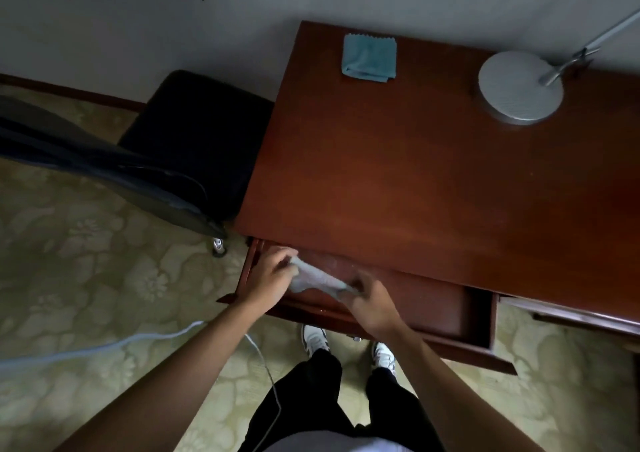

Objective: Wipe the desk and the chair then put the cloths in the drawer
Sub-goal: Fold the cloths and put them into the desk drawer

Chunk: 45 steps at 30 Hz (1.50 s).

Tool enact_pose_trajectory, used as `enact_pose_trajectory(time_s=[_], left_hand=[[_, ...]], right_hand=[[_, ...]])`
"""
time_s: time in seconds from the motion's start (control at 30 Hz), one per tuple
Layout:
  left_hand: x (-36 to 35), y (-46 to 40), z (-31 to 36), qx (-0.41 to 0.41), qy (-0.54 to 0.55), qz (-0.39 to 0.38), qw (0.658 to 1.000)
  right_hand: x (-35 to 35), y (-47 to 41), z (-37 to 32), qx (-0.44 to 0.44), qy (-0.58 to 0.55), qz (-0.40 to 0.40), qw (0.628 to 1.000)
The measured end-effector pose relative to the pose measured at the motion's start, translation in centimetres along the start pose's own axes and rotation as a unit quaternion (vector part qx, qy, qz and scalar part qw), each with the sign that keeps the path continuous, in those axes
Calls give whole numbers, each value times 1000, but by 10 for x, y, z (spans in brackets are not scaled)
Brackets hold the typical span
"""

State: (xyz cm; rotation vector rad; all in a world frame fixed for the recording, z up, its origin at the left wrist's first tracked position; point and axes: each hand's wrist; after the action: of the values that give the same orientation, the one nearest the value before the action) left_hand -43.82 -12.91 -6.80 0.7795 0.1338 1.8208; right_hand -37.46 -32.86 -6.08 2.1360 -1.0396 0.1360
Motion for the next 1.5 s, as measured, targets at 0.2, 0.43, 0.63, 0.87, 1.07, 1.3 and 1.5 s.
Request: enact_pose_trajectory(time_s=[0.2,0.43,0.63,0.87,1.07,1.3,1.5], left_hand=[[-11,-13,-35,188,-28,-37,981],[-19,-41,-49,239,-37,-17,970],[-10,-57,-57,248,-58,-34,966],[-8,-49,-54,120,-226,39,966],[-2,-31,-26,86,-319,5,944],[23,-48,39,-32,-254,46,966],[20,-97,104,-58,-205,44,976]], right_hand=[[-25,-30,15,-168,-196,10,966],[-54,-52,16,-259,-253,-4,932],[-68,-64,7,-274,-320,3,907],[-72,-63,-2,-176,0,-43,983],[-60,-56,-27,-138,56,-31,988],[-14,-50,-58,-115,-162,28,980],[31,-77,-86,-81,-168,80,979]])
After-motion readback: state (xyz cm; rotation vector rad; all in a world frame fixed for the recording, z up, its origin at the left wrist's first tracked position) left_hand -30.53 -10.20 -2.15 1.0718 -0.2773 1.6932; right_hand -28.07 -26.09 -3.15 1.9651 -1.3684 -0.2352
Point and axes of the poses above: each hand's wrist, its own y-axis away from the middle knuckle, its own x-axis out of the back of the hand, z = x × y
